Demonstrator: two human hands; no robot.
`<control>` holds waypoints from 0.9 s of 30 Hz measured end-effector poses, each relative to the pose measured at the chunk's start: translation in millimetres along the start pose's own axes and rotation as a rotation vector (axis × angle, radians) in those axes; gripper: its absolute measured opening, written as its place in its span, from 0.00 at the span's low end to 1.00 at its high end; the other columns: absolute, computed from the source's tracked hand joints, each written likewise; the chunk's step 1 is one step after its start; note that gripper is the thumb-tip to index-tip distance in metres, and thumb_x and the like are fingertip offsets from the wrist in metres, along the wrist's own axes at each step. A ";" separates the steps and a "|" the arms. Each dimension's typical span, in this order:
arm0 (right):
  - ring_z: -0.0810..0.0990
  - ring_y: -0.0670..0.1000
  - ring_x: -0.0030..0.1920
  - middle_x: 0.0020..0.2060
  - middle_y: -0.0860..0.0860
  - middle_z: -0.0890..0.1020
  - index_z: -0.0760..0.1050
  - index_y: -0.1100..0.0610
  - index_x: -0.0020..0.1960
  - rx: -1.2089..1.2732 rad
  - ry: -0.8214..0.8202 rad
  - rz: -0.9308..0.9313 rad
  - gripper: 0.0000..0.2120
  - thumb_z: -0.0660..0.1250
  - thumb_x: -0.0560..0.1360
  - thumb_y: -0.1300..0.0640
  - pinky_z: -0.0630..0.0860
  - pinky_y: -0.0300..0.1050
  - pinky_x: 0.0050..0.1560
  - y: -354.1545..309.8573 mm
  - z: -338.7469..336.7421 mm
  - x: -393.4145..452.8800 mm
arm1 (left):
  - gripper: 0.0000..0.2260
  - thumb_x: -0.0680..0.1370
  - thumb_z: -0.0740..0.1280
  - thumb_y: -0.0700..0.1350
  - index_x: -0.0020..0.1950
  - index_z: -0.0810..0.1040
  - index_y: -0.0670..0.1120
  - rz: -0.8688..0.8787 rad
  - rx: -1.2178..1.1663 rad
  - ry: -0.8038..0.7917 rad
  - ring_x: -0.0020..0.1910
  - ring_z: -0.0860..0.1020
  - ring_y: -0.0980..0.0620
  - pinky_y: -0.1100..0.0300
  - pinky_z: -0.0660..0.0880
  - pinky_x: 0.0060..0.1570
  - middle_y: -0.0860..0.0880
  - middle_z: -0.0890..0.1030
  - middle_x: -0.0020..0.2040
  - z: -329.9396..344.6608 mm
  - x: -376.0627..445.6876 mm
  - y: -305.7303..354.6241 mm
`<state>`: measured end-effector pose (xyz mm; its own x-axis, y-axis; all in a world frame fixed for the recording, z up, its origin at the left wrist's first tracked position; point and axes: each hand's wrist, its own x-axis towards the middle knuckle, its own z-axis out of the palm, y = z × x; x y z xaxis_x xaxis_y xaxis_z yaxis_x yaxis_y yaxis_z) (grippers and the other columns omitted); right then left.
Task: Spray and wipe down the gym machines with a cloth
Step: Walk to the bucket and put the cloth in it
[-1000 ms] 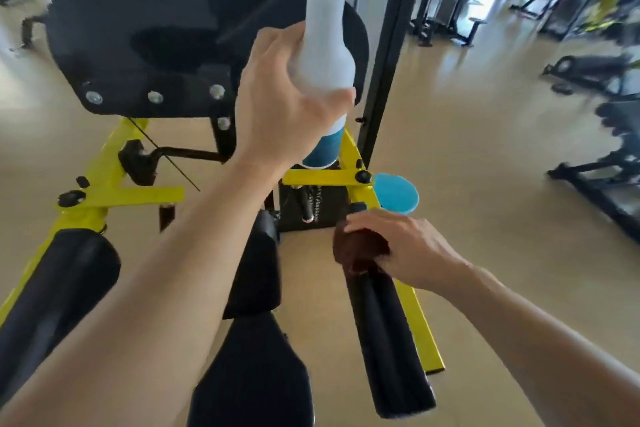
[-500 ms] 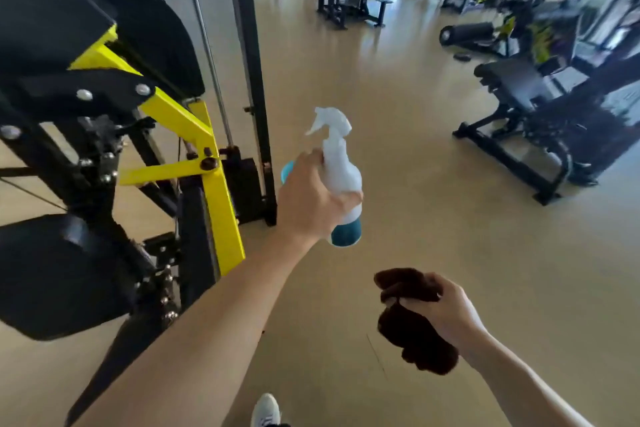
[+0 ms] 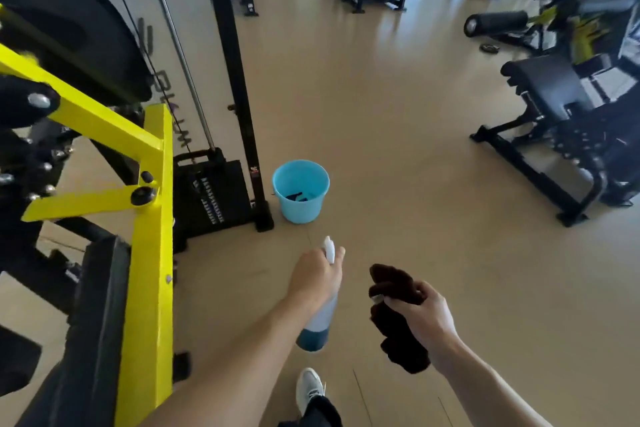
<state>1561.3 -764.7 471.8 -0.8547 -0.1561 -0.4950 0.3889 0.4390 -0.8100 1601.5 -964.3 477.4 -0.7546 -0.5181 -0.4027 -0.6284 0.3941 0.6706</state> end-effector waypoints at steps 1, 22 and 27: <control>0.87 0.52 0.39 0.38 0.50 0.88 0.80 0.53 0.52 -0.015 -0.024 0.005 0.14 0.80 0.71 0.57 0.83 0.50 0.40 -8.1 1.3 19.6 | 0.22 0.84 0.58 0.61 0.44 0.76 0.45 -0.026 0.035 0.021 0.34 0.78 0.52 0.60 0.72 0.35 0.50 0.80 0.37 3.2 14.0 -0.4; 0.88 0.57 0.44 0.39 0.52 0.88 0.81 0.52 0.52 -0.165 -0.347 -0.021 0.12 0.79 0.71 0.59 0.84 0.59 0.53 -201.0 57.7 405.2 | 0.09 0.80 0.67 0.46 0.55 0.68 0.55 -0.352 -0.276 0.344 0.52 0.80 0.49 0.44 0.78 0.58 0.47 0.80 0.58 -1.8 332.1 68.0; 0.87 0.52 0.44 0.40 0.49 0.88 0.80 0.50 0.50 -0.273 -0.389 -0.067 0.11 0.80 0.72 0.57 0.82 0.48 0.45 -240.4 73.1 480.0 | 0.13 0.81 0.67 0.54 0.65 0.73 0.55 -0.393 -0.266 0.380 0.49 0.80 0.52 0.57 0.75 0.48 0.54 0.81 0.54 3.3 378.6 91.9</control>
<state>1082.7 -1009.9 405.8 -0.6624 -0.4890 -0.5675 0.1882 0.6245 -0.7580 1257.4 -1121.8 384.5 -0.3246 -0.8403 -0.4341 -0.7407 -0.0596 0.6692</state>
